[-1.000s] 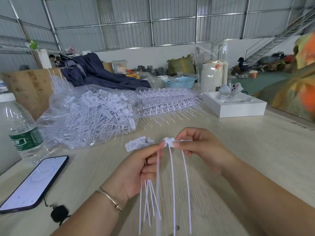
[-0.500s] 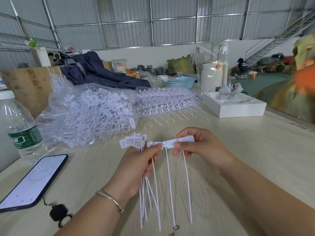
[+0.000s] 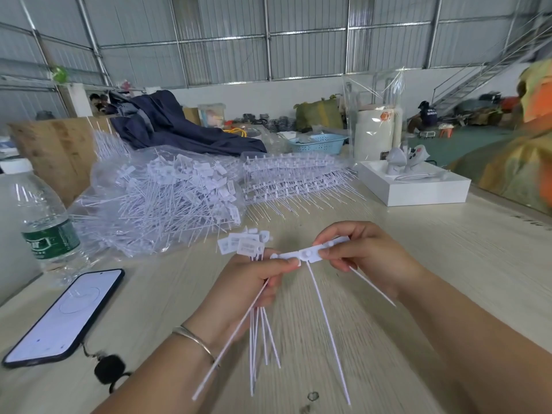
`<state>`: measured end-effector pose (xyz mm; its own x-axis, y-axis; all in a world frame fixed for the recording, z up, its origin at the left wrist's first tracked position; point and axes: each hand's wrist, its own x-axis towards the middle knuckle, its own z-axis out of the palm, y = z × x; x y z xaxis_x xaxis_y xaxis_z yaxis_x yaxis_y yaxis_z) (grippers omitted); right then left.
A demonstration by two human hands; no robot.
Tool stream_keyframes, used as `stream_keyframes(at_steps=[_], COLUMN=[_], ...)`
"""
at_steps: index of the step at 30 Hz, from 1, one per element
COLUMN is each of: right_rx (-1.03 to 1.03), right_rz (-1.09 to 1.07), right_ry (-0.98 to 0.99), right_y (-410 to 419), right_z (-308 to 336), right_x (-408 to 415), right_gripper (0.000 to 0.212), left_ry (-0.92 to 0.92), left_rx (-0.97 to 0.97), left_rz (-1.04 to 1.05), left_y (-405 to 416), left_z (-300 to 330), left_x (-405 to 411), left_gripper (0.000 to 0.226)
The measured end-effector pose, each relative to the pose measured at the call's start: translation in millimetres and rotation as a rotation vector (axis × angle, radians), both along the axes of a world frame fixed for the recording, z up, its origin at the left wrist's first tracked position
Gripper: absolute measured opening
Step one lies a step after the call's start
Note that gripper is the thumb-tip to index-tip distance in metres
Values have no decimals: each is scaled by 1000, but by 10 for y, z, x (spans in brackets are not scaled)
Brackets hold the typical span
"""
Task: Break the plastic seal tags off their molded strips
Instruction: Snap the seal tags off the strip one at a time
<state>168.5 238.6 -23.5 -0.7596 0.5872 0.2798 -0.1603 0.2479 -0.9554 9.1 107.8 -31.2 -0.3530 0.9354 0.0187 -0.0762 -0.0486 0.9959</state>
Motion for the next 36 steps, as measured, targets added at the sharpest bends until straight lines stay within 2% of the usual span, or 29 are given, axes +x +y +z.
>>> stream_keyframes(at_steps=[3,6,9,11,14,17,20,22,25,26,32,36], right_rx=[-22,28,85,103,106,10,-55,-81,-133,-134,-105,-123], right_rz=[17,35,101,176,245,162,96,70,57,46,34,50], right_ry=[-38,-147,-266,-343,-409,-283,-132,-89,-53,-42,-37,-1], right_y=[1,-12,-21,-42,-9,125,191,170,108,89,-17,-75], right_z=[40,65,79,85,107,119,78,34,-10,-18,-73,-77], right_x=[23,35,43,42,92,197,188,121,37,19,-75,-113], right_gripper=[10,17,15,10,11,16,29,33,37,37,24,10], left_ry=[33,163,265,326,398,268,43,-66,-167,-189,-174,-75], left_rx=[-38,-103,-149,-166,-238,-234,-114,-74,-116,-133,-107,-40], left_rz=[-81,-61,-71,-128,-233,-247,-182,-177,-123,-83,-3,-79], left_y=[-15,-42,-36,-41,-93,-116,-73,-44,5,21,44,22], left_z=[34,47,34,32,52,99,79,58,-20,-46,-100,-68], left_x=[-9,3,52,101,51,-144,-263,-225,-176,-166,-98,-71], left_gripper=[18,12,22,26,20,16,35,30,12,4,40,32])
